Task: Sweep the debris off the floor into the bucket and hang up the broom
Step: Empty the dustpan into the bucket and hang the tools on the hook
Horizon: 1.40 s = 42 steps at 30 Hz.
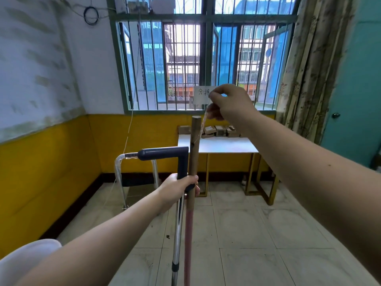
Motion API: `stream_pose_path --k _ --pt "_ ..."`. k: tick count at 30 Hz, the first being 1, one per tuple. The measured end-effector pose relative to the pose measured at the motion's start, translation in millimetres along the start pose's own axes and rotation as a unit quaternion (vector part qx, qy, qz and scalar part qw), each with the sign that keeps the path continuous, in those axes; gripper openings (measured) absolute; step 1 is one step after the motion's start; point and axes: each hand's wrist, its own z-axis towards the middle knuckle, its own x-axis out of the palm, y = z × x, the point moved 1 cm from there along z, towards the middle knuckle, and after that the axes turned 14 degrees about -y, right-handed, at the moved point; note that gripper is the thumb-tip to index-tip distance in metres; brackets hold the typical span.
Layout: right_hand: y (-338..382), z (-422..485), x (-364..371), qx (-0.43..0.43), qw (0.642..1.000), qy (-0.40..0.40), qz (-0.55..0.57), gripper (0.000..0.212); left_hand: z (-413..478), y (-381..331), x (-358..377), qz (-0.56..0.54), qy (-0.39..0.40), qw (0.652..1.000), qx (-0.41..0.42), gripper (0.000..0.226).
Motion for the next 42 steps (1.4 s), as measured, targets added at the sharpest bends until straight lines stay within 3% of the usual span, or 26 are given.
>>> stream_pose_path --k 3,8,10,12,14,17,18,21,24,30,34,38,42 --pt "3 -7 10 0.050 0.996 0.038 0.066 0.008 0 5 3 0.010 0.003 1.000 0.005 0.028" --pt "-1 -16 21 0.036 0.993 0.033 0.104 0.011 6 11 -2 0.024 -0.009 1.000 0.005 0.028" --pt "-2 -18 24 0.025 0.994 0.017 0.110 0.012 7 10 -7 0.093 0.023 0.995 0.022 0.022" --pt "-4 -19 26 0.021 0.994 0.009 0.108 0.012 7 9 -21 0.163 0.102 0.981 0.006 0.026" --pt "-6 -22 28 0.022 0.995 0.015 0.097 0.013 12 10 -44 0.149 0.129 0.980 -0.028 0.033" --pt "-12 -29 34 0.019 0.997 0.028 0.075 0.014 17 -5 -67 -0.044 0.024 0.997 -0.061 0.014" --pt "-13 -32 37 0.015 0.997 0.029 0.068 0.015 18 -14 -67 -0.078 0.008 0.995 -0.063 0.023" --pt "-15 -38 48 0.006 0.998 0.047 0.051 0.010 13 -42 -49 0.024 0.063 0.998 -0.006 0.043" --pt "-17 -42 53 0.031 0.997 0.058 0.043 0.006 7 -52 -27 0.088 0.042 0.994 0.040 0.021" --pt "-8 -40 36 0.243 0.944 0.082 0.206 0.015 6 -41 -9 0.037 0.004 0.999 0.022 0.011" --pt "-11 -37 28 0.201 0.964 0.097 0.144 0.022 6 -38 9 0.032 0.008 0.999 0.015 0.002" --pt "-26 -34 23 0.181 0.970 0.114 0.116 0.020 2 -33 14 -0.044 0.000 0.999 0.012 0.021" --pt "-34 -37 32 0.172 0.968 0.157 0.095 0.017 -5 -16 9 -0.098 -0.053 0.994 0.014 0.016"
